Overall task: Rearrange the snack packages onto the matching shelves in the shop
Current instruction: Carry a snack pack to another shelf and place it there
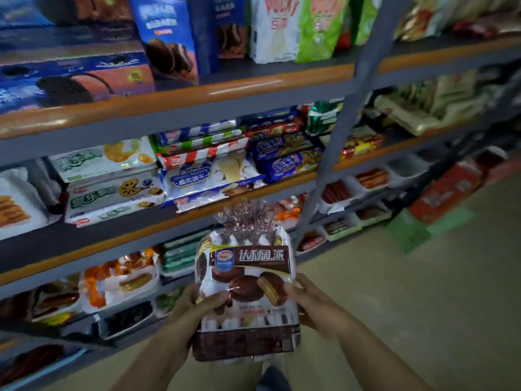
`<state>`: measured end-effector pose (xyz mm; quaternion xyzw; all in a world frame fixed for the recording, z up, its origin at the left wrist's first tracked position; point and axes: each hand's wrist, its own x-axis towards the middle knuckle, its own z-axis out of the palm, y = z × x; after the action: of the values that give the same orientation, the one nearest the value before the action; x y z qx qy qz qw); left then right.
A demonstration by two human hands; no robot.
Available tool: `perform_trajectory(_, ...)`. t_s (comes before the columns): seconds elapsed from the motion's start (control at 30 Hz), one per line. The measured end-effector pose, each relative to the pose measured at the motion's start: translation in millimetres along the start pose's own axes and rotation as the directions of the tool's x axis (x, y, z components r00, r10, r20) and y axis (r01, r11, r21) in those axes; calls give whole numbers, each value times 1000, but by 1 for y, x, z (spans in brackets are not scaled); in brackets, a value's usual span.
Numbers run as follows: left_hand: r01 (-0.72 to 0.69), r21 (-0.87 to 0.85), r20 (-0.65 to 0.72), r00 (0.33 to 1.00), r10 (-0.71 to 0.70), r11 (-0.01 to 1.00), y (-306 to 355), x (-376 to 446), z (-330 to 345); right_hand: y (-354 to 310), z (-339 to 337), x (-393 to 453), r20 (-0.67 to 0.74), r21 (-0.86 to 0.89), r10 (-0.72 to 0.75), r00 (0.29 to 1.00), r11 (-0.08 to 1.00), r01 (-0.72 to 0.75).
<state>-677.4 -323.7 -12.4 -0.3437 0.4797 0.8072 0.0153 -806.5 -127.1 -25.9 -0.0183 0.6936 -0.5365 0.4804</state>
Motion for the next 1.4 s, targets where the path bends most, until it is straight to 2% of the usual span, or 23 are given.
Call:
perform_trajectory(0.07, 12, 97, 77, 997, -19, 995, -5, 4, 25, 12, -9, -24, -76, 116, 8, 997, 993, 1)
perform_trajectory(0.13, 9, 185, 163, 986, -39, 983, -5, 7, 53, 26, -24, -47, -225, 239, -34, 974, 967, 89)
perform_trajectory(0.23, 22, 264, 263, 960, -94, 964, -6, 10, 101, 49, -55, -72, -345, 312, -6, 939, 942, 121)
perform_trajectory(0.3, 19, 328, 356, 924, -142, 945, -7, 12, 136, 57, -75, -89, -438, 371, -23, 899, 906, 204)
perform_trajectory(0.4, -95, 444, 447, 885, -129, 891, -2, 20, 183, 58, -107, -107, -504, 443, -51, 862, 841, 310)
perform_trajectory(0.53, -245, 533, 543, 833, -106, 810, 2, 51, 243, 55, -163, -121, -616, 414, -108, 780, 798, 438)
perform_trajectory(0.67, -354, 588, 489, 872, 30, 727, -3, 91, 307, 60, -236, -128, -714, 393, -86, 695, 772, 500)
perform_trajectory(0.77, -431, 690, 460, 881, 108, 582, -2, 120, 351, 59, -289, -131, -742, 365, -77, 666, 788, 497)
perform_trajectory(0.87, -441, 761, 448, 888, 107, 475, -6, 143, 397, 60, -342, -139, -780, 302, -87, 620, 816, 493)
perform_trajectory(1.07, -398, 838, 400, 913, 75, 375, -18, 166, 446, 66, -417, -150, -815, 256, -74, 575, 843, 472)
perform_trajectory(1.23, -332, 854, 332, 941, 71, 400, -34, 192, 471, 64, -463, -142, -805, 310, -32, 593, 828, 466)
perform_trajectory(1.4, -323, 833, 331, 941, 62, 450, -38, 237, 515, 42, -517, -123, -817, 307, -23, 576, 828, 470)
